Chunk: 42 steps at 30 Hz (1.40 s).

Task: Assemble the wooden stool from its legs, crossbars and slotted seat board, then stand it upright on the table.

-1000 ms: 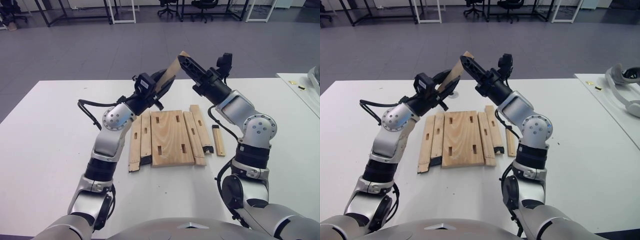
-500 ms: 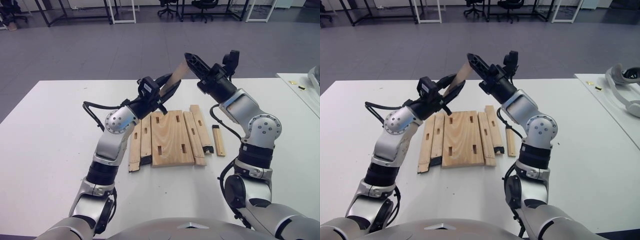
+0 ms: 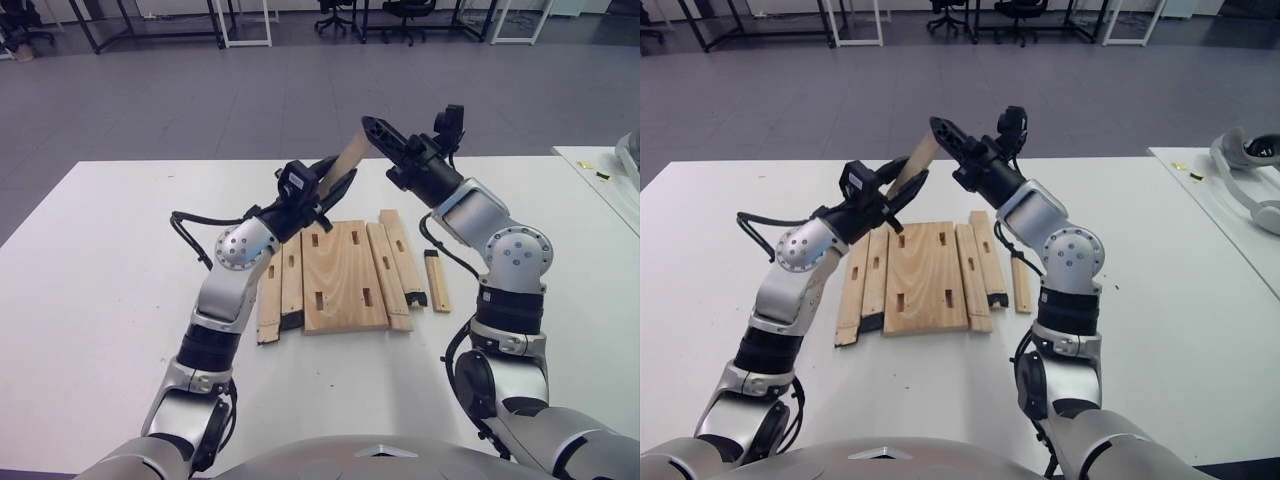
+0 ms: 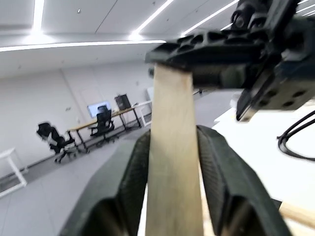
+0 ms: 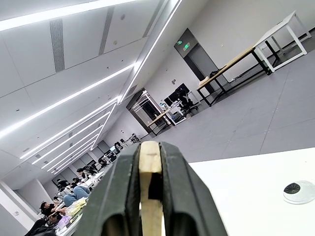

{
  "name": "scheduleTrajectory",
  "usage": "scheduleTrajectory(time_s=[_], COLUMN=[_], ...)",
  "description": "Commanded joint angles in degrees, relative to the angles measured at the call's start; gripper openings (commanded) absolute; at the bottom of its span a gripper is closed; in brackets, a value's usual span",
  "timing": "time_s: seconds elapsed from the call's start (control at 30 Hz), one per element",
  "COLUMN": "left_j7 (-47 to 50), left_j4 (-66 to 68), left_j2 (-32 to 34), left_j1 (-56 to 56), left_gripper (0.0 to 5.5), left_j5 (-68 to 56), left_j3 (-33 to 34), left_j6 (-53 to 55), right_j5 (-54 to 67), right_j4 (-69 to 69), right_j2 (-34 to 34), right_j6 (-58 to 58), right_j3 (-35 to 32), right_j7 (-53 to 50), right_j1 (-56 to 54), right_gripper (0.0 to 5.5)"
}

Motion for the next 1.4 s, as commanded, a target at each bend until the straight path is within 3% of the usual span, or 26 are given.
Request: scheduleTrajectory(time_s=[0.03,0.27,0.47,0.67,0.93,1.4], left_j7=[2.1,6.08,7.67,11.36,17.29,18.11], left_j4=[2.48,6.19,7.21,3.7,-1.14,-2.49], left_j2=[0.13,2.63,2.04,1.52,-1.08,-1.05], left_j1=[1.74,10.79,12.59,15.09,20.48,22.42], left_gripper=[2.22,2.22,2.22,2.22,2.22,2.22], left_j5=[0.23,2.58,2.98,3.9,5.54,5.79], left_j3=[2.38,7.59,8.33,9.86,9.77,9.83], left_j6=[0.04,-2.07,-3.18,-2.8,-1.94,-0.85], right_j5=[-1.23,-22.05,-28.4,-32.01,-30.66,-36.34], right_j4=[0.23,0.51,1.26,-20.35,-26.51,-28.49], right_j2=[-0.86,-7.15,-6.04,-7.22,-5.3,1.08], right_j6=[-0.31,-7.29,-9.64,9.59,26.85,30.47], right_j3=[0.37,8.33,8.0,10.87,7.62,5.27], right_j7=[0.06,-0.91,-2.61,-14.62,-16.19,-16.69], right_j1=[-0.15,4.16,5.05,11.09,8.0,12.65], right_gripper=[0.42,0.42,0.42,0.42,0.42,0.42])
